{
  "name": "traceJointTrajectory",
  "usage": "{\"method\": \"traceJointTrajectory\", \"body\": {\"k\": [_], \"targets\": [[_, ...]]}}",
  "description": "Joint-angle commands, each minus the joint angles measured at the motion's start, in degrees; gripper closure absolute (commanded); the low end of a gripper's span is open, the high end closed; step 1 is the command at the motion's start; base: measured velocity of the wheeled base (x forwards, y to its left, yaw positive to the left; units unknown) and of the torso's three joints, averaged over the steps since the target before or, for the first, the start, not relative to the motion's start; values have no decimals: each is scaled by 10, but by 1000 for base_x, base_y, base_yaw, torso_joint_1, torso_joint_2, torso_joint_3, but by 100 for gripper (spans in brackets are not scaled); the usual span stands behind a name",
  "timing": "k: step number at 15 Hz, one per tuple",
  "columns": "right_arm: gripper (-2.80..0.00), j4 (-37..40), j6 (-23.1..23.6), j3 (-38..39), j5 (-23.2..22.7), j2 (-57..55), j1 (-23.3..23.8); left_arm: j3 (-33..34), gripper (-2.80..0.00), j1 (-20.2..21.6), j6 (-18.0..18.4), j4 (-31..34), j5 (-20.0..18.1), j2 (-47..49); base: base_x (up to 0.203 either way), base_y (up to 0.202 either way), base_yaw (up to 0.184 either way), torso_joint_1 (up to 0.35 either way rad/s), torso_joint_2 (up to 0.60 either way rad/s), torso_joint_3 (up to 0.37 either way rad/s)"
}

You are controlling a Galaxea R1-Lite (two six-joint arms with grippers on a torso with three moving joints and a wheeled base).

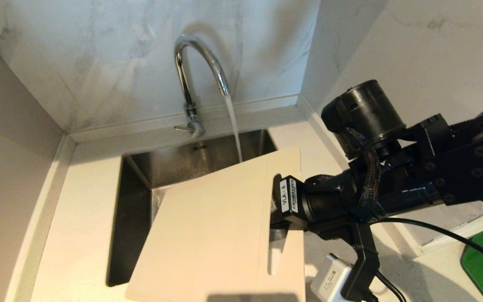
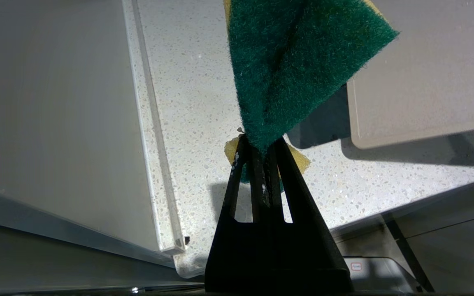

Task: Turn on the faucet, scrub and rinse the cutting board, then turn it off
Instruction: Scrub the cutting board underwater

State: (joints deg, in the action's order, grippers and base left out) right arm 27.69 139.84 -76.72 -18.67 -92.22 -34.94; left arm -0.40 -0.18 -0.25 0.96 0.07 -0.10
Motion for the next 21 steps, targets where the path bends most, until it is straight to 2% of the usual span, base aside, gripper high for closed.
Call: {"method": "traceJointTrajectory", "body": {"k": [1,3,9,15,21], "targets": [[0,58,11,-69,13,-28,-7,1,0,0,0,0,0,0,0,0,0,0,0,0],[0,111,26,-109,39,-44,-7,0,0,0,0,0,0,0,0,0,0,0,0,0],[0,132,30,-129,52,-63,-8,0,0,0,0,0,0,0,0,0,0,0,0,0],[0,152,50,-229,58,-124,-3,0,0,0,0,0,0,0,0,0,0,0,0,0],[0,152,86,-304,58,-175,44,0,0,0,0,0,0,0,0,0,0,0,0,0]]}}
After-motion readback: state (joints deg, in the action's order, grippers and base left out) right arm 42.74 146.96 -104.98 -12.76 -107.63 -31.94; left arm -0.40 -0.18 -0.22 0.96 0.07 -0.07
